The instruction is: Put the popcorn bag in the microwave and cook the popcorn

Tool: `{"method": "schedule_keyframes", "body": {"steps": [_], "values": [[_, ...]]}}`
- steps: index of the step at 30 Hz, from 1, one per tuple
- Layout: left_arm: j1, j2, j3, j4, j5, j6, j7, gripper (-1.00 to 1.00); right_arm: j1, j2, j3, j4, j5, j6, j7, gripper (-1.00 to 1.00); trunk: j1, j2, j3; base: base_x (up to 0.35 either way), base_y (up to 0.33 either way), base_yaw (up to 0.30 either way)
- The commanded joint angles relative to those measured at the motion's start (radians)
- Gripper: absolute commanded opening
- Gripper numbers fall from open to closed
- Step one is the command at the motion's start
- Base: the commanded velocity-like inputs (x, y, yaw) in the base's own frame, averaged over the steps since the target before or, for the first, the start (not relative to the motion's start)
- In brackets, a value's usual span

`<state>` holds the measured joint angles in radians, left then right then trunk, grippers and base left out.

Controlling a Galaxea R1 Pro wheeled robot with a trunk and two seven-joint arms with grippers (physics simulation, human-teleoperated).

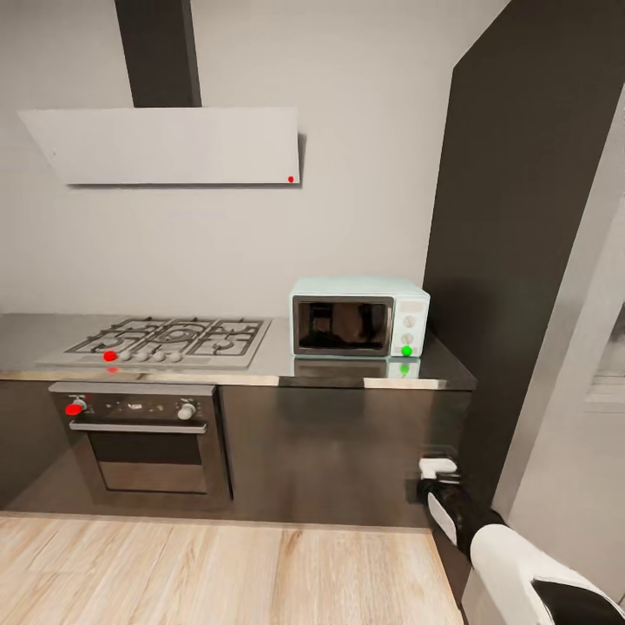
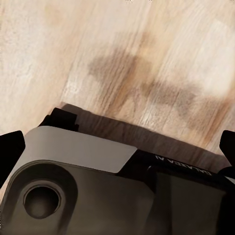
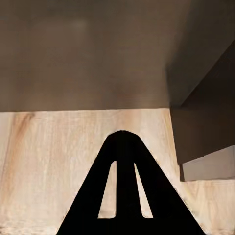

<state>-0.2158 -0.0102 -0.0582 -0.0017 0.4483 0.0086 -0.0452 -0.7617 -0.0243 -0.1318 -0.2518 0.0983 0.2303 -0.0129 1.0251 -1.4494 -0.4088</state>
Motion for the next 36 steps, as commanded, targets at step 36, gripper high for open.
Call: {"method": "schedule_keyframes", "body": {"steps": [36], "values": [[-0.001, 0.039, -0.005, -0.003, 0.010, -0.084, -0.002, 1.00, 0.645, -0.016, -0.012, 0.270, 0.062, -0.410, 0.005, -1.00, 0.000, -0.001, -0.001, 0.000, 0.000, 0.000]]}}
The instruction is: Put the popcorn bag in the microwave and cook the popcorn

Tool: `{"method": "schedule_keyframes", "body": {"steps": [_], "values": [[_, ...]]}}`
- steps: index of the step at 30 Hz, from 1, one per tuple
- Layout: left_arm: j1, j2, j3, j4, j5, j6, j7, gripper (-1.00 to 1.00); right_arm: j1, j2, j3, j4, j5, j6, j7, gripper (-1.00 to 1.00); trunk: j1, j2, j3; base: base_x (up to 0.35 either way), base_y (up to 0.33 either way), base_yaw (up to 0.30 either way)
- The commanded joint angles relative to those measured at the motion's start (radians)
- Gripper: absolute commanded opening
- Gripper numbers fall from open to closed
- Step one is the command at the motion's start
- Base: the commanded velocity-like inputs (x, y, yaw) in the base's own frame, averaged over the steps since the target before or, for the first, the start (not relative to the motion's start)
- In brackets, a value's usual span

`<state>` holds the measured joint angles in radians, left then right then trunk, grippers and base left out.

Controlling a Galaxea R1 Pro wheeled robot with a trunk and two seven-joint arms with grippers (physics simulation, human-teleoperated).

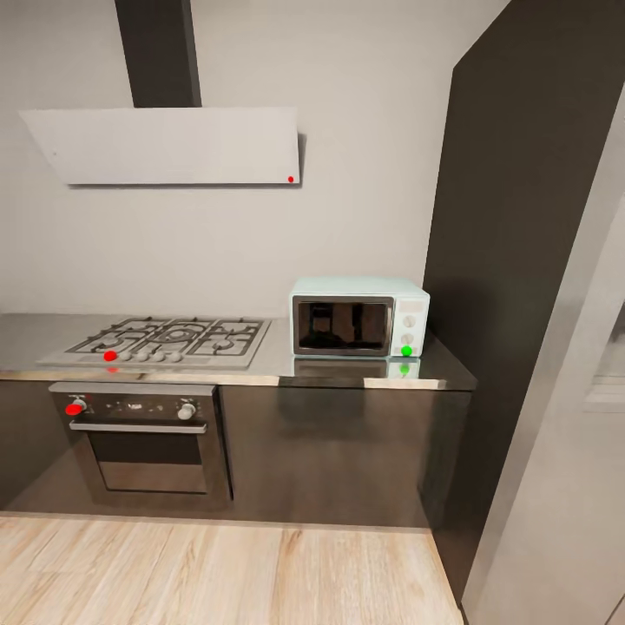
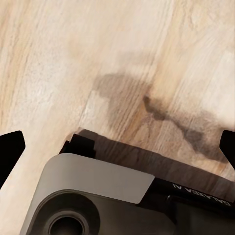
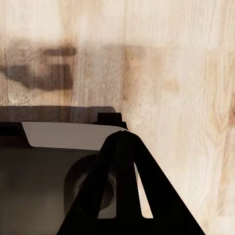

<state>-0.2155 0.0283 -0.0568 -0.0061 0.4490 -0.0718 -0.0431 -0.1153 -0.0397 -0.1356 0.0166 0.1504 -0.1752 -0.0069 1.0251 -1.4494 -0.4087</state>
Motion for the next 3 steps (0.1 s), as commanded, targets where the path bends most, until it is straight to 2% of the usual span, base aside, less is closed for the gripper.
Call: {"method": "schedule_keyframes", "body": {"steps": [1, 3], "values": [[-0.001, 0.000, -0.006, 0.002, 0.010, -0.003, -0.004, 1.00, -0.001, 0.000, -0.009, 0.002, 0.010, -0.004, -0.001, -1.00, 0.000, -0.001, -0.001, 0.000, 0.000, 0.000], [-0.001, 0.000, -0.006, 0.002, 0.010, -0.003, -0.004, 1.00, -0.001, 0.000, -0.009, 0.002, 0.010, -0.004, -0.001, -1.00, 0.000, -0.001, -0.001, 0.000, 0.000, 0.000]]}}
